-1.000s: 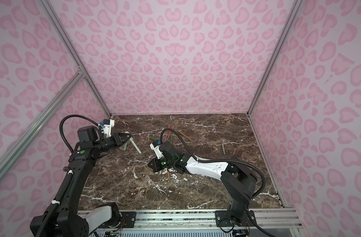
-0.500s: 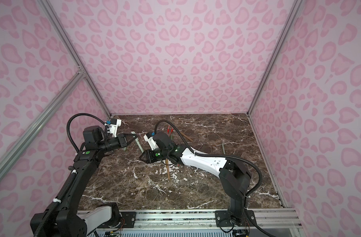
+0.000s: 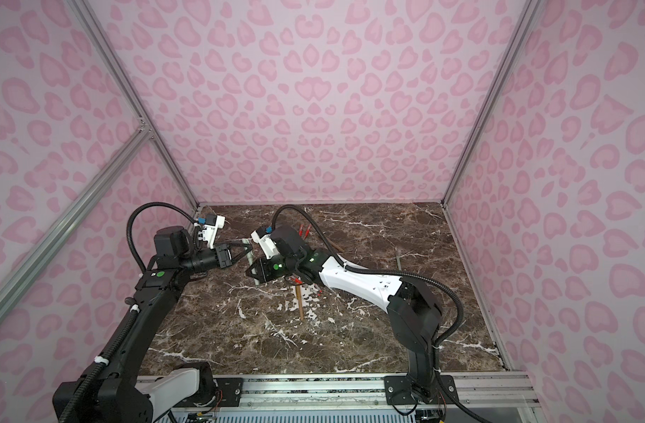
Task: Open the pen caps
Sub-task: 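Pull the cap off with the left gripper, drawing both grippers apart, then set the cap down with the left gripper while the right lowers the pen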
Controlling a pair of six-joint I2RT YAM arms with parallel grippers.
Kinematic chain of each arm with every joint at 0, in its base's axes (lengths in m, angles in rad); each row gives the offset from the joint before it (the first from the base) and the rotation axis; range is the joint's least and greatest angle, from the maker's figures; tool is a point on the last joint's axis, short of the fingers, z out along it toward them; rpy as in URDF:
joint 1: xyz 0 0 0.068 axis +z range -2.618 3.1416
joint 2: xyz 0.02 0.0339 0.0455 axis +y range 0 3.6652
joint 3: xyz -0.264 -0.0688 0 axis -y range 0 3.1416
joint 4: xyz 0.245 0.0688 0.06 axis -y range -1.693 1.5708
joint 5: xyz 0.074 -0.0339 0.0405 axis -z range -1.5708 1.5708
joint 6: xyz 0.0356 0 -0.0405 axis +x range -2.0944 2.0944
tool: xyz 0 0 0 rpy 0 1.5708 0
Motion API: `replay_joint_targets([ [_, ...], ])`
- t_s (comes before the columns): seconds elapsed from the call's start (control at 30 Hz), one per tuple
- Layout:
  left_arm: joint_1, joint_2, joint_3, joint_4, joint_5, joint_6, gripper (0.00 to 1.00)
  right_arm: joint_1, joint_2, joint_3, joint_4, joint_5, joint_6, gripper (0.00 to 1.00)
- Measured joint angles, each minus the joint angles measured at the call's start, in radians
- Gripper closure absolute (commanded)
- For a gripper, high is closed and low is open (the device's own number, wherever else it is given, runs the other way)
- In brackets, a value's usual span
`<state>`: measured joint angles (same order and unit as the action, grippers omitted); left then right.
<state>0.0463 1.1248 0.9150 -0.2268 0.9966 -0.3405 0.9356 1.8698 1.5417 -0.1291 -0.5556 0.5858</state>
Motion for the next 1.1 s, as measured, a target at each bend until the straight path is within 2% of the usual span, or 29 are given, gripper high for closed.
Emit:
replay_joint_targets([
  [0.23,0.003,0.0,0.015,-0.069,-0.013,0.009,0.97,0.005,-0.031,-0.101,0.104,-0.011,0.004,1.0],
  [0.47,0.038,0.011,0.055,-0.183,0.007,-0.033,0.97,0.019,-0.106,-0.306,0.326,0.037,0.011,1.0],
  [0.53,0.072,0.016,0.086,-0.132,-0.061,-0.035,0.96,0.026,-0.133,-0.395,0.265,0.038,0.042,1.0],
  [0.63,0.082,0.017,0.109,-0.082,-0.096,-0.042,0.96,0.024,-0.137,-0.474,0.175,0.066,0.076,1.0],
  [0.83,0.097,0.095,0.156,-0.107,-0.222,-0.003,0.97,0.004,-0.232,-0.535,0.172,0.092,0.084,1.0],
  [1.1,0.09,0.396,0.32,-0.298,-0.528,0.171,0.97,-0.067,-0.407,-0.639,0.072,0.22,0.086,1.0],
])
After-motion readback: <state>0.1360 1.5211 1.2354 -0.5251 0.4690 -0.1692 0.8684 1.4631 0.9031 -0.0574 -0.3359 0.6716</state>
